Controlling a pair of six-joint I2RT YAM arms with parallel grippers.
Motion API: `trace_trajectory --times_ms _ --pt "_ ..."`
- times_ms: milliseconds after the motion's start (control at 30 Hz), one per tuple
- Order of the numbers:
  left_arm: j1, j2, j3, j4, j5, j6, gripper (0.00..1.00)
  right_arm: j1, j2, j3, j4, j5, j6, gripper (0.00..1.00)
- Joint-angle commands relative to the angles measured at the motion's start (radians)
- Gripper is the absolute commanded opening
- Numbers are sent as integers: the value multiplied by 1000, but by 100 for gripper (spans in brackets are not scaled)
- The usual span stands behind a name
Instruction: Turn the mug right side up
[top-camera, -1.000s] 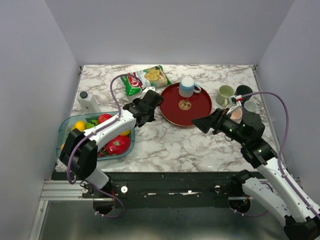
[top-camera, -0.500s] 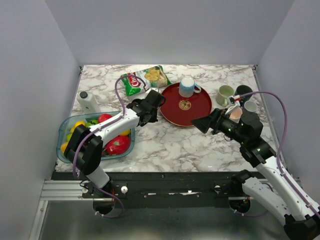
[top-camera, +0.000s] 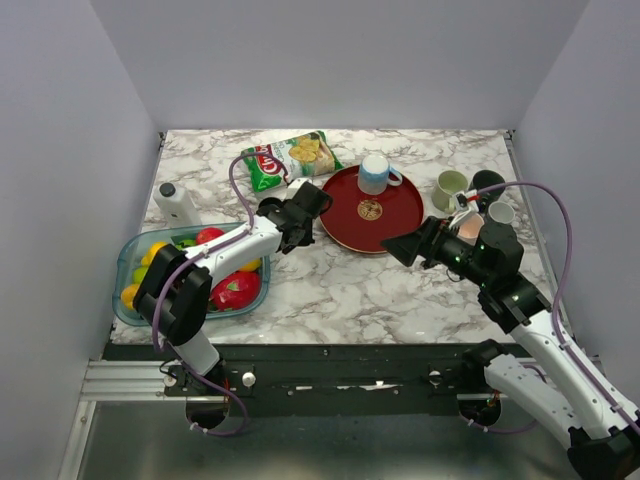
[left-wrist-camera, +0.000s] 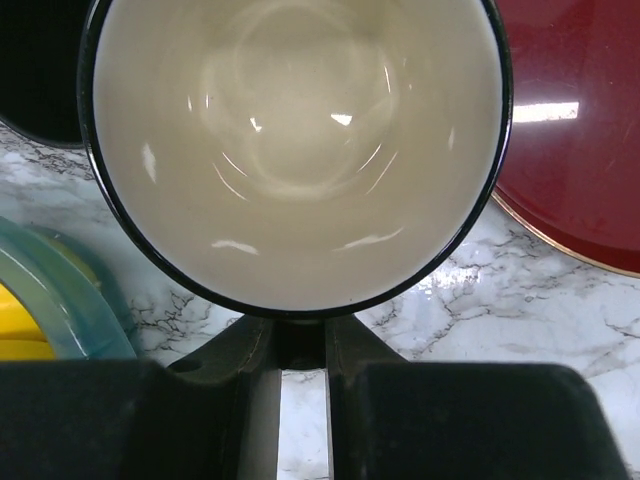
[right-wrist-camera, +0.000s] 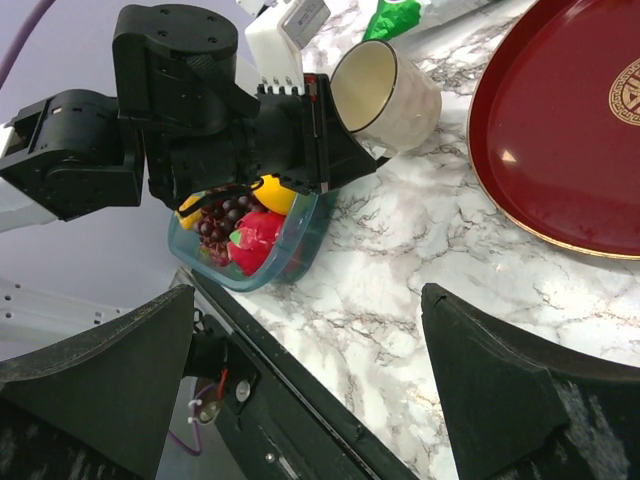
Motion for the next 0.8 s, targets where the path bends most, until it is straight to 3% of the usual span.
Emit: trace_trajectory --times_ms 0,367,567,600,633,700,767 --pt "9 -16 0 38 -82 -35 0 4 12 -10 -20 13 -14 100" --pt "12 79 19 119 13 -9 0 4 35 -5 -20 18 -25 100" --pt "15 147 55 101 1 -21 0 4 117 71 -81 75 -156 100" --pt "15 156 60 98 -3 -23 5 4 135 90 -94 88 -181 100" --pt "15 159 62 96 -3 -23 16 5 175 108 -107 120 -240 100" --pt "15 162 57 93 -4 -26 26 4 215 167 -138 147 -299 100" --pt "15 159 52 90 -7 -27 29 4 273 203 -146 186 -398 100"
